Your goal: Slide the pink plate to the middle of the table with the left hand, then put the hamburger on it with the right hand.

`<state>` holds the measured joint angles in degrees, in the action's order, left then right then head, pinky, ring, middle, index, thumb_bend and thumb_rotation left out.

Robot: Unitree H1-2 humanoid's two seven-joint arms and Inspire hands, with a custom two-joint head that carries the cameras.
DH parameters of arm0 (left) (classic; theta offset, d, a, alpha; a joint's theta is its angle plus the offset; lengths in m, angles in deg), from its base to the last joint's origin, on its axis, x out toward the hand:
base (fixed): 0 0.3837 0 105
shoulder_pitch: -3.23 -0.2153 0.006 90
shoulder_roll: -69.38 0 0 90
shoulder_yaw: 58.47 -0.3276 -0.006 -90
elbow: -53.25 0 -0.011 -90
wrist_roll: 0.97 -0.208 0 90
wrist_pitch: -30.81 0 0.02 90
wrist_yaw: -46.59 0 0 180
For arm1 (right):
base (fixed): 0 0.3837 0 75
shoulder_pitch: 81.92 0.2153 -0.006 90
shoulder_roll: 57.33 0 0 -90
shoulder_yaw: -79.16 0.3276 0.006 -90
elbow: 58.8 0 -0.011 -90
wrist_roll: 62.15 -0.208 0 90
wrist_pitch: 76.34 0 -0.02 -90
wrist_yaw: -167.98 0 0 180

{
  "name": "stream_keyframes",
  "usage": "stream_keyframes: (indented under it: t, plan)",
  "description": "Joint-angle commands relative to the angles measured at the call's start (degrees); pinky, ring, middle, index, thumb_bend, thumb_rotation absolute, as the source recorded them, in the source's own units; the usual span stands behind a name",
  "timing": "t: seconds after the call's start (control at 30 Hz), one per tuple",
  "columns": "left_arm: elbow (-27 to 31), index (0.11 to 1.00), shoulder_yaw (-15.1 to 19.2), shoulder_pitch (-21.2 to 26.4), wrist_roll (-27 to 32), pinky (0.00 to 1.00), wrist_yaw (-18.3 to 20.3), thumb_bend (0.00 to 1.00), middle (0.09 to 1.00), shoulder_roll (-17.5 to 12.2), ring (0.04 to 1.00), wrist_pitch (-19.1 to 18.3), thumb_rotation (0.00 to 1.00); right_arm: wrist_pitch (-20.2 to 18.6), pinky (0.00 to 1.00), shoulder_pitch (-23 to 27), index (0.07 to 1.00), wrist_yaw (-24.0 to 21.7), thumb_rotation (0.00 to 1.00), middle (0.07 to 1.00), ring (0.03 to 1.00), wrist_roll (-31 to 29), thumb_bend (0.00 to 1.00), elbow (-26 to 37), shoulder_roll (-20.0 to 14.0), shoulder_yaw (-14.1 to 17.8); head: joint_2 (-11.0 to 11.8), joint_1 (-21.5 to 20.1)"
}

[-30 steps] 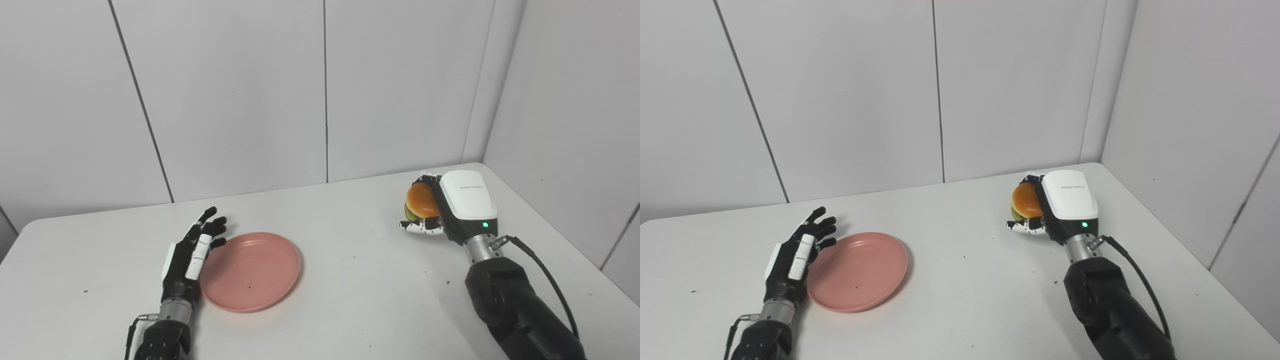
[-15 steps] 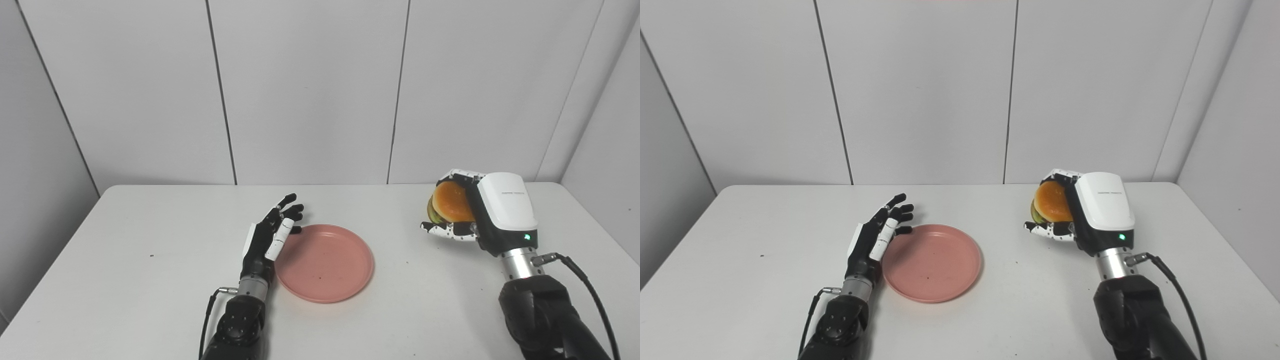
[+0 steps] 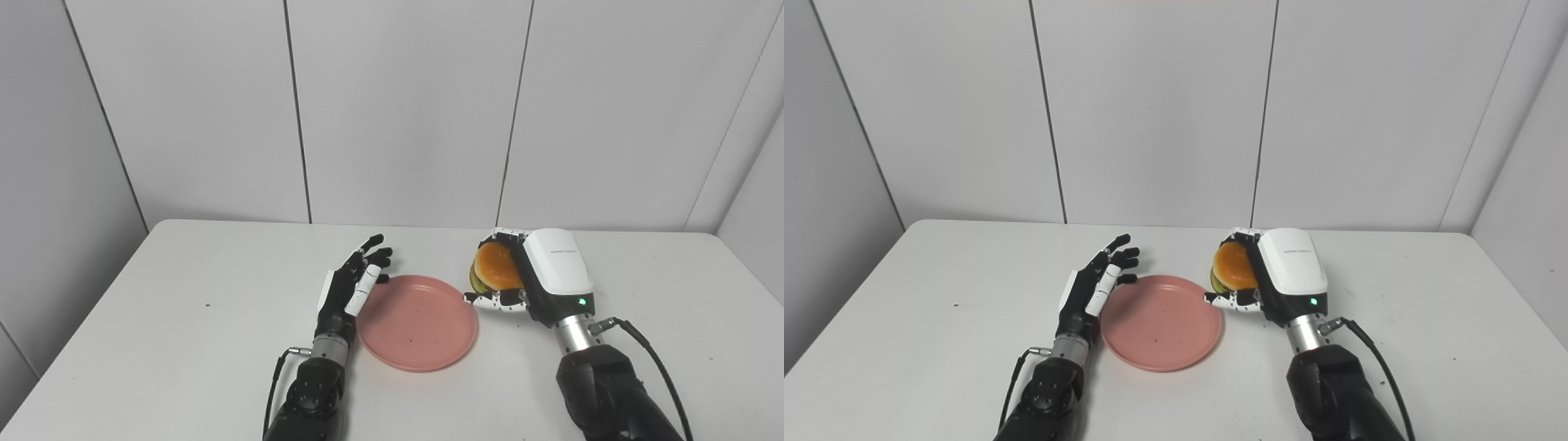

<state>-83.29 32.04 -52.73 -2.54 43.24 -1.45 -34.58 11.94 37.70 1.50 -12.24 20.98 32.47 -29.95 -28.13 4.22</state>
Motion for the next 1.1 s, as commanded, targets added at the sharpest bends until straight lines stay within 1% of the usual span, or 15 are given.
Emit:
stream_keyframes:
  t: [0.0,0.17,0.27,0.3,0.37,0.43,0.5,0.6,0.63,0.7,0.8,0.97,1.03,1.07]
  plan:
    - [-1.35,0.792,-0.39,-0.54,0.05,0.71,-0.62,0.87,0.777,1.07,0.777,2.22,0.84,2.30,0.24,3.51,0.485,1.69,0.16,0.423,0.315,-0.02,0.50,-0.82,1.24,-0.21,0.03,0.21]
    - [-1.36,0.794,-0.56,-0.66,-0.34,0.73,-1.44,0.89,0.774,1.19,0.781,2.29,0.85,3.15,0.25,4.08,0.486,2.11,0.16,0.429,0.325,0.13,0.50,-4.06,2.30,-1.33,0.26,0.75]
    - [-1.20,0.790,-0.63,-0.78,-0.89,0.73,-3.06,0.89,0.778,1.35,0.784,2.30,0.86,3.61,0.25,4.55,0.486,2.70,0.16,0.427,0.324,0.35,0.50,-5.88,2.54,-1.95,0.37,1.06]
    - [-1.22,0.789,-0.76,-0.84,-1.43,0.73,-4.20,0.88,0.779,1.35,0.784,2.30,0.86,3.78,0.25,4.61,0.487,2.73,0.16,0.426,0.324,0.24,0.50,-6.51,2.62,-2.08,0.41,1.40]
    - [-1.29,0.789,-1.03,-0.98,-2.21,0.73,-5.89,0.85,0.789,1.30,0.797,2.30,0.89,3.72,0.26,4.54,0.488,2.43,0.16,0.438,0.333,0.07,0.50,-7.21,2.70,-2.32,0.46,1.70]
    - [-1.37,0.792,-1.18,-1.10,-2.33,0.74,-6.54,0.82,0.797,1.23,0.808,2.31,0.89,3.80,0.25,4.40,0.487,2.35,0.16,0.436,0.328,0.01,0.50,-7.62,2.69,-2.55,0.51,1.91]
    - [-1.78,0.791,-1.38,-1.07,-2.35,0.74,-7.01,0.81,0.799,1.11,0.811,2.31,0.89,4.11,0.25,4.30,0.487,2.58,0.16,0.433,0.327,0.01,0.50,-8.25,2.59,-2.82,0.62,2.15]
    - [-2.54,0.792,-1.67,-0.91,-2.33,0.76,-7.41,0.81,0.800,0.97,0.819,2.31,0.89,4.48,0.26,4.16,0.488,2.78,0.16,0.441,0.335,-0.11,0.50,-9.02,2.37,-3.09,0.70,2.43]
    - [-2.76,0.795,-1.75,-0.87,-2.28,0.78,-7.45,0.83,0.803,0.93,0.828,2.30,0.89,4.61,0.26,4.14,0.488,2.84,0.16,0.446,0.337,-0.14,0.50,-9.22,2.34,-3.15,0.70,2.43]
    - [-3.40,0.795,-1.93,-0.69,-2.34,0.79,-7.76,0.84,0.802,0.85,0.830,2.30,0.89,5.14,0.25,4.23,0.487,2.92,0.16,0.432,0.321,-0.34,0.50,-9.75,2.28,-3.23,0.71,2.64]
    - [-4.28,0.794,-2.19,-0.38,-2.47,0.80,-8.16,0.85,0.798,0.72,0.828,2.30,0.89,5.70,0.24,4.46,0.487,2.93,0.16,0.423,0.311,-0.60,0.50,-10.42,2.25,-3.36,0.70,3.06]
    - [-4.64,0.792,-2.24,-0.24,-1.98,0.79,-7.99,0.85,0.793,0.61,0.829,2.30,0.88,6.06,0.26,5.08,0.489,2.84,0.17,0.453,0.342,-0.48,0.50,-11.60,2.41,-3.65,0.65,3.48]
    - [-4.79,0.793,-2.29,-0.18,-1.99,0.79,-7.97,0.85,0.794,0.57,0.830,2.30,0.88,6.19,0.26,5.35,0.489,2.86,0.17,0.456,0.345,-0.42,0.50,-11.87,2.57,-3.77,0.57,3.63]
    - [-4.85,0.792,-2.34,-0.15,-2.07,0.78,-8.02,0.86,0.791,0.54,0.824,2.30,0.88,6.19,0.25,5.46,0.489,2.84,0.17,0.451,0.338,-0.42,0.49,-11.92,2.66,-3.82,0.57,3.66]
